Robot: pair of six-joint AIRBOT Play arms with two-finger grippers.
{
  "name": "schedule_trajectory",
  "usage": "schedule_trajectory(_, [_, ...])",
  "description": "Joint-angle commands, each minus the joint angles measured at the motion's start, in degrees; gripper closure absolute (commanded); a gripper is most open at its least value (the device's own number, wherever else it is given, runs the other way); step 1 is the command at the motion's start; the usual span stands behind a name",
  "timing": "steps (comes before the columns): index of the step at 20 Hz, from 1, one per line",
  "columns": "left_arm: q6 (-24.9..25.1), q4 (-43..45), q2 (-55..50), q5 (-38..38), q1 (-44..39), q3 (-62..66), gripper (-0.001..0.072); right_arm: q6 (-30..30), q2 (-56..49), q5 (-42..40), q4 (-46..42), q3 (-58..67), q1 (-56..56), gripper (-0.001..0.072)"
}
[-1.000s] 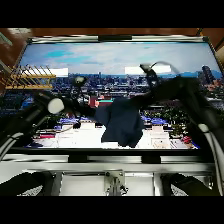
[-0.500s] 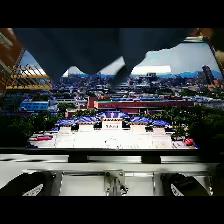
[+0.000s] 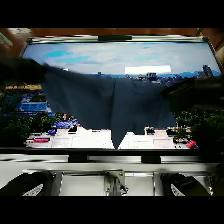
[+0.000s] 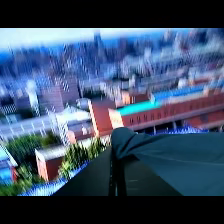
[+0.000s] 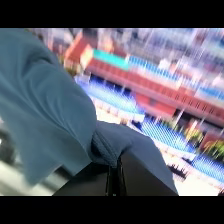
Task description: Fold the shirts.
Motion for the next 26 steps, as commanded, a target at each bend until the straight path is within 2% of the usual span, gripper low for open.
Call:
schedule_trajectory(1, [-3.82, -8.00, -0.07, 9.64, -0.09, -20.70, 0.0677, -1.05, -1.60, 2.12, 4.28, -15.02, 0.11, 0.0658])
schedule_trajectory(3, [-3.82, -14.82, -0.17, 16.13, -0.09, -29.83, 0.0677, -2.14, -1.60, 8.22, 3.45, -24.17, 0.09, 0.0657])
schedule_trajectory(6, [-3.80, -21.57, -0.37, 21.18, -0.09, -38.01, 0.0678, -1.73, -1.60, 16.50, 0.15, -33.20, 0.09, 0.0657])
schedule_trajectory(10, [-3.63, -23.23, -0.35, 26.08, -0.09, -40.00, 0.0677, 1.92, -1.60, 27.76, -2.56, -35.32, 0.09, 0.0657])
schedule_trajectory(11, [-3.61, -23.21, -0.35, 27.47, -0.02, -39.56, 0.0662, 3.41, -1.57, 30.21, -3.02, -35.28, 0.07, 0.0634])
schedule_trajectory(12, [-3.61, -23.17, -0.35, 28.00, 0.28, -38.66, 0.0517, 4.50, -1.60, 31.63, -3.43, -34.73, 0.02, 0.0495])
schedule_trajectory(13, [-3.61, -23.17, -0.33, 27.74, 1.03, -37.20, 0.0225, 4.72, -1.57, 31.63, -4.39, -33.42, 0.02, 0.0202])
schedule_trajectory(14, [-3.58, -23.15, -0.28, 26.62, 2.14, -35.39, 0.0019, 4.70, -1.57, 30.10, -6.80, -31.36, 0.02, 0.0141])
schedule_trajectory(16, [-0.46, -22.71, -0.28, 19.58, 6.01, -30.49, 0.0007, 4.72, -1.57, 23.85, -15.47, -26.43, -0.04, 0.0141])
schedule_trajectory(18, [2.60, -22.69, -0.28, 9.40, 10.95, -26.49, 0.0015, 4.48, -1.57, 16.96, -25.33, -22.80, -2.47, 0.0141])
schedule_trajectory(19, [2.62, -22.40, -0.28, 4.35, 13.38, -25.79, 0.0033, 4.00, -1.60, 14.56, -26.77, -22.60, -5.25, 0.0141])
schedule_trajectory(20, [2.64, -22.21, -0.28, 0.26, 15.08, -26.14, 0.0032, 3.63, -1.60, 12.68, -24.96, -23.15, -9.42, 0.0141])
schedule_trajectory(22, [2.64, -21.86, -0.26, -3.52, 16.22, -29.59, 0.0031, 0.63, -1.60, 10.91, -13.22, -26.60, -18.58, 0.0141])
schedule_trajectory(25, [2.38, -25.66, -0.28, 1.07, 14.25, -39.52, 0.0027, -2.67, -1.60, 10.45, 3.28, -36.13, -27.43, 0.0132])
schedule_trajectory(26, [2.38, -27.41, -0.33, 4.11, 13.38, -42.53, 0.0027, -3.54, -1.60, 10.16, 6.62, -39.34, -28.13, 0.0089])
